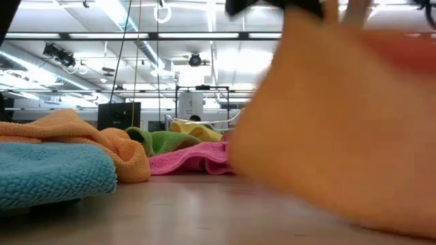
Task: Fold microfiber towels
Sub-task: Fold the right orange microfiber cloth
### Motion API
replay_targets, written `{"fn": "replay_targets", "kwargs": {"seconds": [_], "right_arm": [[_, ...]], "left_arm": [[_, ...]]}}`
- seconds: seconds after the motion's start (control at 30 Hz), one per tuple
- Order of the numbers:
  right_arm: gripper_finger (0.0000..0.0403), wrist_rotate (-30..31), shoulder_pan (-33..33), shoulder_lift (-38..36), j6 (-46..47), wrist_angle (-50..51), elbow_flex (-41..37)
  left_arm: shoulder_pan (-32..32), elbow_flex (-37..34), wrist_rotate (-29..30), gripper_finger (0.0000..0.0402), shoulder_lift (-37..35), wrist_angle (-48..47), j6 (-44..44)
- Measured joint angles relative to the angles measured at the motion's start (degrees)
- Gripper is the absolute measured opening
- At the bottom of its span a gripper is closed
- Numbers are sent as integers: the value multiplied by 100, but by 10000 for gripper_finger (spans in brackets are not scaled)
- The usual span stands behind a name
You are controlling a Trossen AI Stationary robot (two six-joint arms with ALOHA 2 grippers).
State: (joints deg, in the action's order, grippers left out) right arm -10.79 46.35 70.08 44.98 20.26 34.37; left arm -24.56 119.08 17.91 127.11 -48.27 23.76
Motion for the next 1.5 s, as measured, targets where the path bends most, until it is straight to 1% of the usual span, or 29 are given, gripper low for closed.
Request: {"fn": "replay_targets", "kwargs": {"seconds": [0.13, 0.33, 0.4, 0.53, 0.63, 0.8, 0.9, 1.0, 1.1, 1.2, 1.3, 1.5], "right_arm": [[12, 18, -332, 340, 1, 592, -2], [16, 22, -657, 638, -228, 775, -4], [18, 25, -716, 654, -352, 779, -4], [24, 111, -808, 650, -518, 876, -4], [33, 171, -840, 651, -611, 1018, -4], [62, 233, -835, 652, -616, 1260, -4], [92, 241, -838, 652, -594, 1351, -4], [129, 213, -837, 652, -488, 1577, -4], [161, 190, -835, 650, -349, 2029, -4], [181, 153, -838, 650, -176, 2461, -4], [189, 39, -835, 633, -86, 2678, 4], [187, 32, -833, 630, -42, 2906, 322]], "left_arm": [[213, -621, -16, 28, 4, 338, 190], [451, -1106, -15, 10, 0, 654, 265], [502, -1279, -17, 14, 2, 829, 257], [644, -1620, -9, 37, 0, 1271, 215], [745, -1783, -1, 42, 6, 1338, 130], [861, -2120, 26, 27, 6, 1653, 58], [905, -2229, 30, 17, 0, 1842, 44], [927, -2320, 29, 16, 4, 1838, 49], [930, -2307, 50, 32, 2, 1885, 97], [936, -2311, 207, 60, 2, 1833, 100], [940, -2291, 307, 88, 2, 1826, -27], [940, -1991, 307, 135, 0, 1657, -462]]}}
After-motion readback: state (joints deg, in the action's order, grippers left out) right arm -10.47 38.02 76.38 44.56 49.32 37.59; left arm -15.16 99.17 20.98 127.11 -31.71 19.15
